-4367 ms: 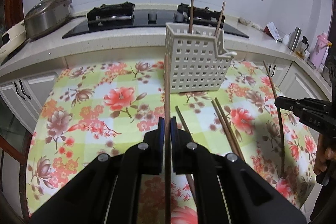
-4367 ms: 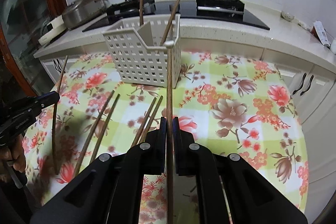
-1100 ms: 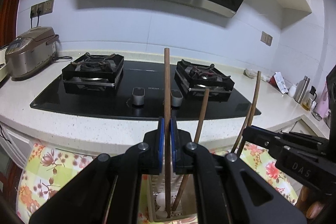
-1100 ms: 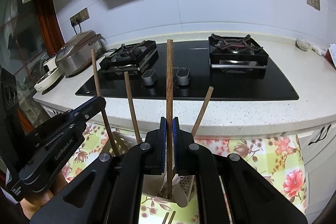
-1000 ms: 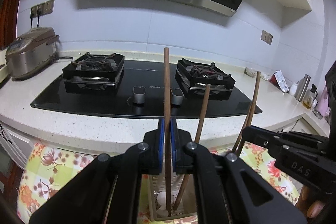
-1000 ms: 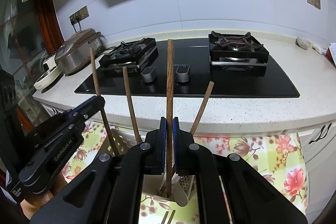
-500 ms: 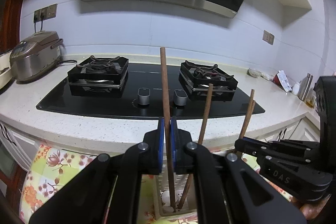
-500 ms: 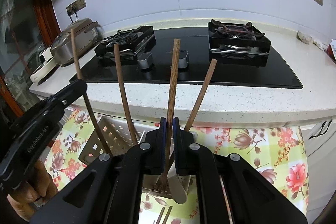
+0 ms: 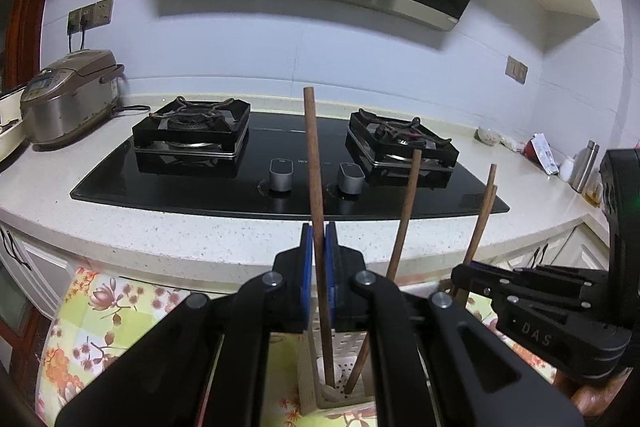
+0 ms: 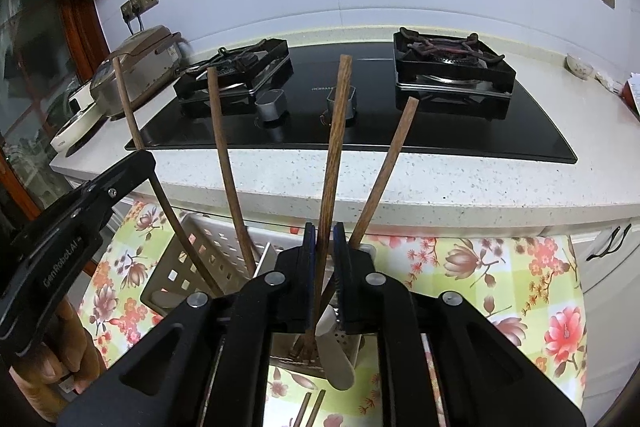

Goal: Organize utensils
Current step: 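Lower the chopsticks into the white basket and open both tools, then move both open tools back down to the remaining chopsticks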

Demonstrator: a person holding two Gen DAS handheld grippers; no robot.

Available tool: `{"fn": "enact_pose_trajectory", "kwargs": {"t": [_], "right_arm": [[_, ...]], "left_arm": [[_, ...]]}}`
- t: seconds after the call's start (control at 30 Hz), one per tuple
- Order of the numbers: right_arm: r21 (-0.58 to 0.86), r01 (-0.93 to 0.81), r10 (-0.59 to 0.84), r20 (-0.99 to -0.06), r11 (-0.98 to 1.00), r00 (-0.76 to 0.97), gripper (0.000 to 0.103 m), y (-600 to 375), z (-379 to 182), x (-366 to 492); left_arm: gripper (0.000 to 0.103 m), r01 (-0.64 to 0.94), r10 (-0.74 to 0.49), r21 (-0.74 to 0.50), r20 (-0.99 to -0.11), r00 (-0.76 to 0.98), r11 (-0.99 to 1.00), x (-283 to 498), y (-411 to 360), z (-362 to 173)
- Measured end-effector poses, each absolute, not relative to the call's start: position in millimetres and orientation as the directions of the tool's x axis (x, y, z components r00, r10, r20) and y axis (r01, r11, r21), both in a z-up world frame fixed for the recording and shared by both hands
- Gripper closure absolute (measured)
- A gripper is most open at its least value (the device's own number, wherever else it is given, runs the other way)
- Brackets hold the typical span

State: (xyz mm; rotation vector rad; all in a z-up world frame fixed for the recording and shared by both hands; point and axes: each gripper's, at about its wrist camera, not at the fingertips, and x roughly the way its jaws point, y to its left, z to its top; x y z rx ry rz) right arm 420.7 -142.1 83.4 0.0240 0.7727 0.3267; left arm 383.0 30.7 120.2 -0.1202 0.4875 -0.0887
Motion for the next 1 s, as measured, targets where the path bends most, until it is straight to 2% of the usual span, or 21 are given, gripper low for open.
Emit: {"fn": "enact_pose_trajectory", "kwargs": {"t": [0.03, 0.07, 0.1, 0.13, 0.17, 0.23, 0.33, 0.37, 0.57, 0.8, 1.0], "right_arm": [[0.137, -0.277, 0.293, -0.684, 0.951, 0.668, 0.076, -142, 83, 421], [0.139, -0.280, 0.297, -0.683, 0.950, 0.667, 0.061, -142, 83, 421], [0.146, -0.291, 0.310, -0.678, 0.945, 0.667, 0.052, -141, 84, 420], [0.140, -0.292, 0.308, -0.673, 0.946, 0.673, 0.033, -141, 85, 419], [0.112, -0.283, 0.283, -0.664, 0.953, 0.692, 0.026, -139, 88, 417], [0.091, -0.285, 0.273, -0.653, 0.954, 0.707, 0.026, -137, 92, 414], [0.095, -0.285, 0.278, -0.641, 0.954, 0.715, 0.025, -140, 99, 411], [0.092, -0.283, 0.275, -0.637, 0.955, 0.721, 0.025, -141, 101, 410], [0.098, -0.260, 0.264, -0.616, 0.960, 0.742, 0.025, -155, 110, 403], [0.090, -0.203, 0.218, -0.566, 0.975, 0.795, 0.021, -189, 122, 371], [0.134, -0.174, 0.219, -0.593, 0.976, 0.775, 0.019, -217, 94, 331]], "left_arm": [[0.097, 0.060, -0.117, -0.136, -0.466, 0.877, 0.989, 384, 30, 119], [0.097, 0.062, -0.119, -0.134, -0.473, 0.873, 0.989, 385, 29, 118], [0.097, 0.064, -0.120, -0.132, -0.482, 0.868, 0.989, 387, 28, 117], [0.097, 0.066, -0.123, -0.131, -0.496, 0.860, 0.989, 389, 27, 116], [0.096, 0.069, -0.128, -0.133, -0.508, 0.852, 0.989, 391, 27, 114], [0.095, 0.062, -0.124, -0.134, -0.526, 0.842, 0.989, 395, 27, 110], [0.076, 0.057, -0.134, -0.156, -0.541, 0.830, 0.986, 398, 30, 106], [0.075, 0.055, -0.132, -0.156, -0.540, 0.831, 0.986, 398, 30, 106], [0.070, 0.051, -0.141, -0.180, -0.532, 0.835, 0.982, 394, 39, 111], [0.067, 0.040, -0.147, -0.225, -0.481, 0.864, 0.973, 356, 60, 126], [0.062, 0.032, -0.152, -0.238, -0.507, 0.849, 0.971, 300, 71, 106]]}}
